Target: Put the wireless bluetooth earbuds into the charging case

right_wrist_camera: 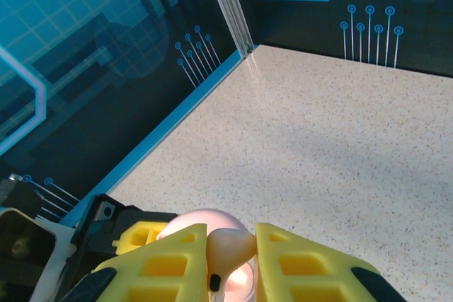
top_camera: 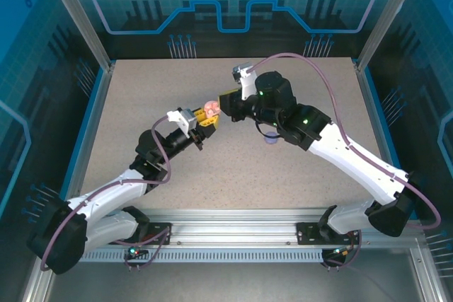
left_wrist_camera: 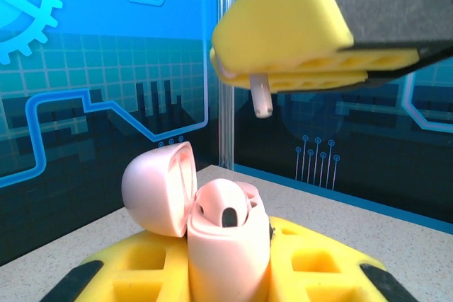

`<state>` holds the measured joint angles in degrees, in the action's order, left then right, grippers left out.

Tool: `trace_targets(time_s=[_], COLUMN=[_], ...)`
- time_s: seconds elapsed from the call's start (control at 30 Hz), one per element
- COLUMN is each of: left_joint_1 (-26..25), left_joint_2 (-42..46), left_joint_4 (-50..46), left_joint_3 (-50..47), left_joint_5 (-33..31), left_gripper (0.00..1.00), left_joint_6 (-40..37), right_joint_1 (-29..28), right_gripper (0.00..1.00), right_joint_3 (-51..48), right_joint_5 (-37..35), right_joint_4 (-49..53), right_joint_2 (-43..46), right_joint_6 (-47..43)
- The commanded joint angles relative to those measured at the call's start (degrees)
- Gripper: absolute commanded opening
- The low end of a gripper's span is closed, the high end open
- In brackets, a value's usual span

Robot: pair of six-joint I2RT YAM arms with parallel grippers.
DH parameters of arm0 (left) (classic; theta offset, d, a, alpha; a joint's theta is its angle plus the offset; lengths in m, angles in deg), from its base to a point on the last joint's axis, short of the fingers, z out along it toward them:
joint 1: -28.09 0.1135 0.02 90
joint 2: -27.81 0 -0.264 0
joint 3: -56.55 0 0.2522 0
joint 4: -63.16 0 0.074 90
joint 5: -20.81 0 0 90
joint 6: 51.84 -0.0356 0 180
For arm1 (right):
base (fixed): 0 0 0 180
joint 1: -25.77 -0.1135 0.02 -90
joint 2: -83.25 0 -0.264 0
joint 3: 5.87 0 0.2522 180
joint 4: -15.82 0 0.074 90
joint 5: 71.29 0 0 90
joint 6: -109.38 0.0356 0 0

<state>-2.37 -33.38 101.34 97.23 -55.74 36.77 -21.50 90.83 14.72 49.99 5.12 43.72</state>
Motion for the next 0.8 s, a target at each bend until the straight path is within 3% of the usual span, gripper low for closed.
trace_targets(time_s=[0.0, 0.77], left_joint_1=[-0.4, -0.4], left_joint_2=[-0.2, 0.3], left_joint_4=[1.6, 1.7], left_joint_3=[2.3, 3.1], left_joint_5=[1.4, 1.3], left_gripper=[0.00, 0.00], left_joint_6=[-0.1, -1.4], right_joint_1=[-1.3, -2.4], right_gripper=[0.20, 0.19], right_joint_3=[-0.7, -1.2], right_joint_5=[0.8, 0.2], right_joint_4=[-1.9, -1.8], right_joint_2=[0.1, -2.1], right_joint_6=[-0.3, 0.2])
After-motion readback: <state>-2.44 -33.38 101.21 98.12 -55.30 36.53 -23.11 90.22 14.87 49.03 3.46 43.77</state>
